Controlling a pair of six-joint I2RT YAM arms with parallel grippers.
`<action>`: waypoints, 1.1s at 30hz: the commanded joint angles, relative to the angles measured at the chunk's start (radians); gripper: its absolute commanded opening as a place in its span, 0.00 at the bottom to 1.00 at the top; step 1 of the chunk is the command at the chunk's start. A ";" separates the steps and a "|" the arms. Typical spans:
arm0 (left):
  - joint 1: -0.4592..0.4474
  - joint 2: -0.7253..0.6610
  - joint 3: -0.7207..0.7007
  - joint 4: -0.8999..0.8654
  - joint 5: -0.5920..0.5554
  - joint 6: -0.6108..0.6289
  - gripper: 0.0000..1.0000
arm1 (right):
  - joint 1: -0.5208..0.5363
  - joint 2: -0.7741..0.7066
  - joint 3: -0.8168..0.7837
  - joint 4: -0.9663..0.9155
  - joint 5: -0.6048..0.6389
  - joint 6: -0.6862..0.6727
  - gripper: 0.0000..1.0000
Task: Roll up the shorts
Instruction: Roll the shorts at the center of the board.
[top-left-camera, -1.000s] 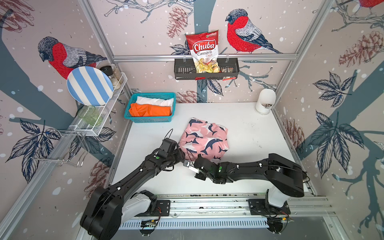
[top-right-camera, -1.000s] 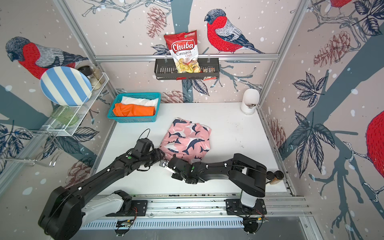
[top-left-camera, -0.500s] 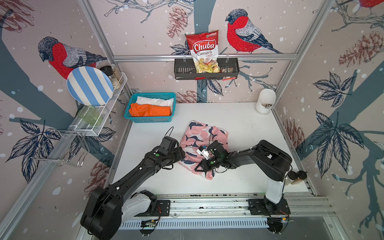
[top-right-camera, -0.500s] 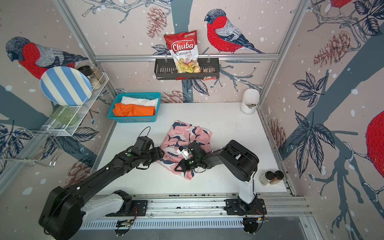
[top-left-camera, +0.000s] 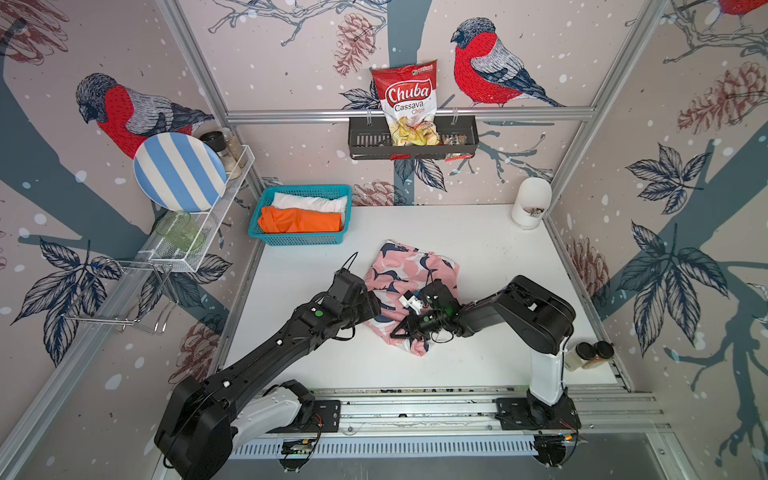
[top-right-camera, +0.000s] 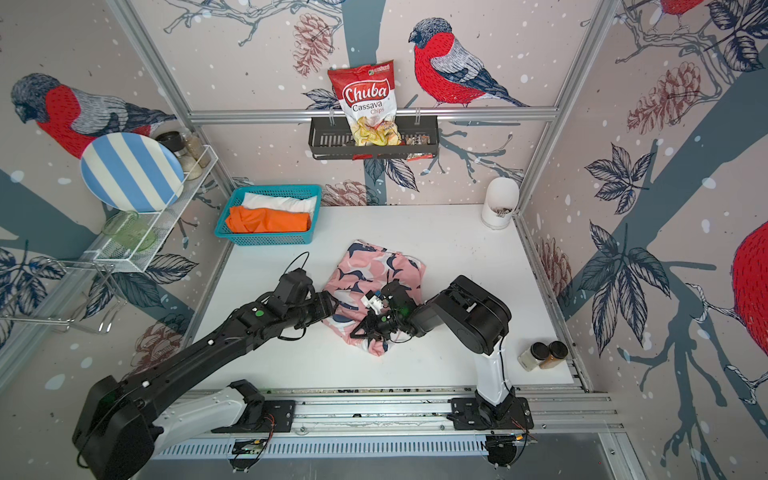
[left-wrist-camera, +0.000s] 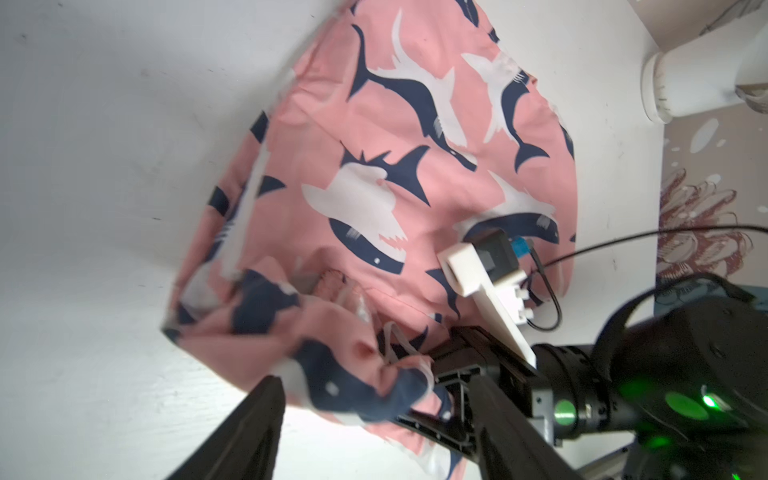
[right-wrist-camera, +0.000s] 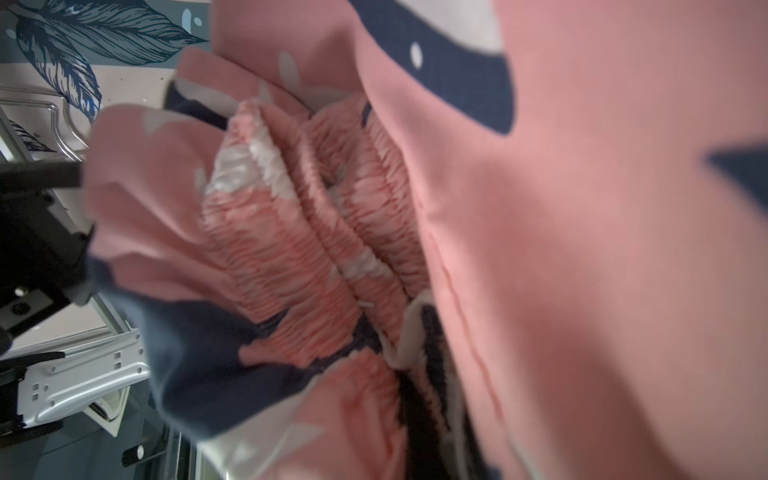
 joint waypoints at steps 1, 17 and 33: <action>-0.032 -0.035 -0.038 -0.077 -0.067 -0.087 0.70 | -0.003 0.006 0.003 -0.036 0.015 0.016 0.00; -0.016 0.169 -0.053 0.135 -0.099 -0.040 0.78 | -0.001 -0.019 -0.006 -0.091 0.023 -0.025 0.00; 0.100 0.378 -0.075 0.159 -0.003 0.135 0.66 | 0.026 -0.216 0.112 -0.538 0.338 -0.313 0.55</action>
